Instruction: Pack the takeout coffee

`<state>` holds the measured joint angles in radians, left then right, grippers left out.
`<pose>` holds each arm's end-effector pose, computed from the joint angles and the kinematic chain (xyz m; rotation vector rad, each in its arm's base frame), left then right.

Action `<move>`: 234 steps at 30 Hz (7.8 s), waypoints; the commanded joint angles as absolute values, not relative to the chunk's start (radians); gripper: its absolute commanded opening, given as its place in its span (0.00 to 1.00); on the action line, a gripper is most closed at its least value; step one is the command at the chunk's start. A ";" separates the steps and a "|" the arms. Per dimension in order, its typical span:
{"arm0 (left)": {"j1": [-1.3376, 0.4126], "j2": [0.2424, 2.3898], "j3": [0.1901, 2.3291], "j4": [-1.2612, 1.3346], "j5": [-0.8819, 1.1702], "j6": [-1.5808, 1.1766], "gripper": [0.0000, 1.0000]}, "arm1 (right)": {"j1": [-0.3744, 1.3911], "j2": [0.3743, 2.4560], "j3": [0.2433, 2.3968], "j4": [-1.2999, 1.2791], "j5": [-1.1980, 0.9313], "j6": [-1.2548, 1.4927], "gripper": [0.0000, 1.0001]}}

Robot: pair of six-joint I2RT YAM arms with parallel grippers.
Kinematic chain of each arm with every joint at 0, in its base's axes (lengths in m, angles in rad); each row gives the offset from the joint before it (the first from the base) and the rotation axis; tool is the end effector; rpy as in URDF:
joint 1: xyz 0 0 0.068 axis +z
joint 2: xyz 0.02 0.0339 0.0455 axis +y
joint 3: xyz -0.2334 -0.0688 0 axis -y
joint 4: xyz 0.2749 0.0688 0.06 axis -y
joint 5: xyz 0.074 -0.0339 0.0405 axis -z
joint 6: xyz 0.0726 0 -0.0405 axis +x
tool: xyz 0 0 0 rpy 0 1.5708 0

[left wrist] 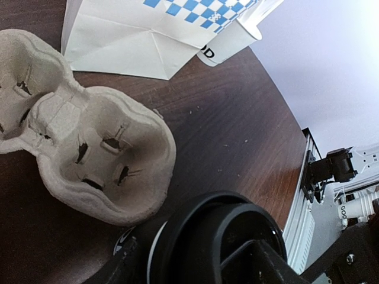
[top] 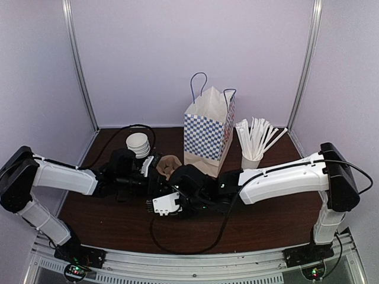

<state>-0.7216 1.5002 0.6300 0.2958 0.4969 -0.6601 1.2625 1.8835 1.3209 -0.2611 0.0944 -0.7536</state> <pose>0.2341 -0.2521 0.1000 0.3974 2.3447 -1.2771 0.1448 0.4322 0.1324 -2.0004 1.3142 0.1267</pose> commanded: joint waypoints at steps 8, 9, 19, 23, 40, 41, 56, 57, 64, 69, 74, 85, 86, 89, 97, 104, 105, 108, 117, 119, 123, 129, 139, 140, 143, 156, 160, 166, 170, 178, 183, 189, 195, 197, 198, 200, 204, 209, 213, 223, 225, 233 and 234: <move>-0.758 1.554 0.565 0.056 0.480 -0.659 0.63 | 1.263 2.018 1.247 -0.497 0.151 -0.701 0.13; -0.757 1.553 0.563 0.057 0.480 -0.660 0.64 | 1.272 2.016 1.244 -0.494 0.175 -0.708 0.16; -0.758 1.538 0.558 0.054 0.485 -0.672 0.63 | 1.360 2.047 1.134 -0.276 0.506 -0.779 0.06; -0.757 1.534 0.564 0.043 0.491 -0.675 0.63 | 1.372 2.085 1.120 -0.229 0.589 -0.782 0.07; -0.758 1.537 0.533 0.072 0.507 -0.687 0.63 | 1.427 2.320 0.966 0.181 0.882 -0.993 0.00; -0.757 1.532 0.528 0.076 0.505 -0.690 0.63 | 1.425 2.317 0.975 0.157 0.882 -0.976 0.00; -0.757 1.333 0.576 -0.098 0.444 -0.683 0.63 | 1.393 1.718 1.252 -0.548 0.303 -0.584 0.34; -0.758 1.315 0.582 -0.117 0.434 -0.682 0.63 | 1.380 1.699 1.270 -0.590 0.246 -0.565 0.35; -0.758 1.204 0.624 -0.235 0.389 -0.673 0.66 | 1.117 1.623 1.321 -0.704 -0.225 -0.337 0.35; -0.758 1.195 0.682 -0.294 0.336 -0.642 0.69 | 1.006 1.654 1.308 -0.681 -0.458 -0.195 0.34; -0.758 1.228 0.741 -0.326 0.308 -0.626 0.70 | 0.946 1.748 1.341 -0.656 -0.644 -0.076 0.33; -0.758 1.182 0.787 -0.448 0.230 -0.677 0.65 | 0.903 1.908 1.405 -0.454 -0.937 0.237 0.32; -0.758 1.172 0.782 -0.458 0.220 -0.681 0.65 | 0.897 1.919 1.404 -0.417 -0.959 0.281 0.32; -0.758 1.155 0.763 -0.480 0.196 -0.684 0.65 | 0.888 1.950 1.412 -0.344 -0.992 0.378 0.32; -0.754 1.161 0.755 -0.434 0.175 -0.682 0.69 | 0.888 2.031 1.458 -0.189 -1.045 0.570 0.33; -0.747 1.217 0.750 -0.390 0.222 -0.675 0.63 | 0.887 2.071 1.437 -0.052 -1.076 0.696 0.32; -0.747 1.219 0.743 -0.383 0.223 -0.677 0.63 | 0.886 2.075 1.438 -0.044 -1.076 0.704 0.32; -0.746 1.226 0.722 -0.359 0.235 -0.684 0.62 | 0.882 2.089 1.440 -0.013 -1.078 0.740 0.31; -0.746 1.254 0.683 -0.317 0.264 -0.695 0.59 | 0.875 2.128 1.423 -0.002 -1.041 0.795 0.23; -0.746 1.262 0.676 -0.303 0.271 -0.700 0.59 | 0.874 2.136 1.422 -0.030 -1.013 0.778 0.19; -0.746 1.277 0.665 -0.284 0.280 -0.706 0.59 | 0.875 2.168 1.420 -0.067 -0.986 0.775 0.14; -0.746 1.293 0.651 -0.262 0.288 -0.715 0.59 | 0.875 2.202 1.367 0.021 -0.984 0.818 0.09; -0.741 1.291 0.615 -0.225 0.293 -0.718 0.59 | 0.882 2.377 1.326 0.266 -1.019 1.026 0.06; -0.741 1.281 0.609 -0.223 0.290 -0.718 0.59 | 0.888 2.384 1.322 0.255 -1.012 1.017 0.06; -0.739 1.243 0.596 -0.230 0.286 -0.715 0.60 | 0.906 2.379 1.328 0.178 -0.984 0.964 0.06; -0.738 1.063 0.566 -0.221 0.259 -0.703 0.65 | 0.928 2.257 1.545 -0.290 -0.892 0.518 0.26; -0.737 1.002 0.568 -0.217 0.241 -0.709 0.68 | 0.936 2.258 1.584 -0.327 -0.905 0.493 0.24; -0.735 0.910 0.574 -0.256 0.211 -0.722 0.72 | 0.938 2.259 1.569 -0.278 -0.945 0.544 0.19; -0.735 0.874 0.550 -0.324 0.220 -0.787 0.68 | 0.941 2.248 1.565 -0.267 -0.954 0.555 0.18; -0.739 0.691 0.399 -0.288 0.297 -0.887 0.66 | 0.948 2.240 1.568 -0.267 -0.952 0.554 0.18; -0.738 0.632 0.364 -0.299 0.307 -0.872 0.69 | 0.951 2.241 1.574 -0.278 -0.945 0.544 0.18; -0.739 0.731 0.453 -0.326 0.248 -0.752 0.73 | 0.952 2.230 1.623 -0.333 -0.961 0.504 0.23; -0.739 0.861 0.543 -0.334 0.221 -0.675 0.73 | 0.946 2.151 1.683 -0.418 -0.984 0.404 0.34; -0.738 0.883 0.566 -0.336 0.221 -0.650 0.73 | 0.946 2.123 1.684 -0.447 -0.969 0.370 0.36; -0.738 0.895 0.577 -0.337 0.225 -0.638 0.74 | 0.946 2.111 1.680 -0.454 -0.965 0.359 0.37; -0.738 0.925 0.595 -0.333 0.247 -0.618 0.74 | 0.946 2.098 1.673 -0.460 -0.962 0.347 0.38; -0.738 0.981 0.602 -0.287 0.325 -0.605 0.73 | 0.946 2.095 1.679 -0.461 -0.972 0.343 0.39; -0.738 1.031 0.603 -0.251 0.350 -0.579 0.73 | 0.946 2.083 1.701 -0.511 -0.963 0.297 0.39; -0.737 1.046 0.622 -0.264 0.345 -0.573 0.71 | 0.951 1.993 1.607 -0.533 -0.901 0.200 0.39; -0.740 0.679 0.499 -0.344 0.158 -0.824 0.75 | 0.956 1.937 1.592 -0.585 -0.812 0.076 0.39; -0.743 0.616 0.449 -0.337 0.181 -0.879 0.74 | 0.956 1.971 1.645 -0.621 -0.810 0.045 0.39; -0.819 0.518 0.346 -0.375 0.198 -0.953 0.71 | 0.952 2.111 1.865 -0.700 -0.834 -0.080 0.50; -0.825 0.526 0.339 -0.367 0.199 -0.960 0.71 | 0.952 2.132 1.888 -0.701 -0.843 -0.078 0.51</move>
<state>-0.8021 0.5274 0.3611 -0.3878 0.2016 -0.8986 0.9497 2.0819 1.8141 -0.6712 -0.8326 -0.0227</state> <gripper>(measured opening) 0.709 0.492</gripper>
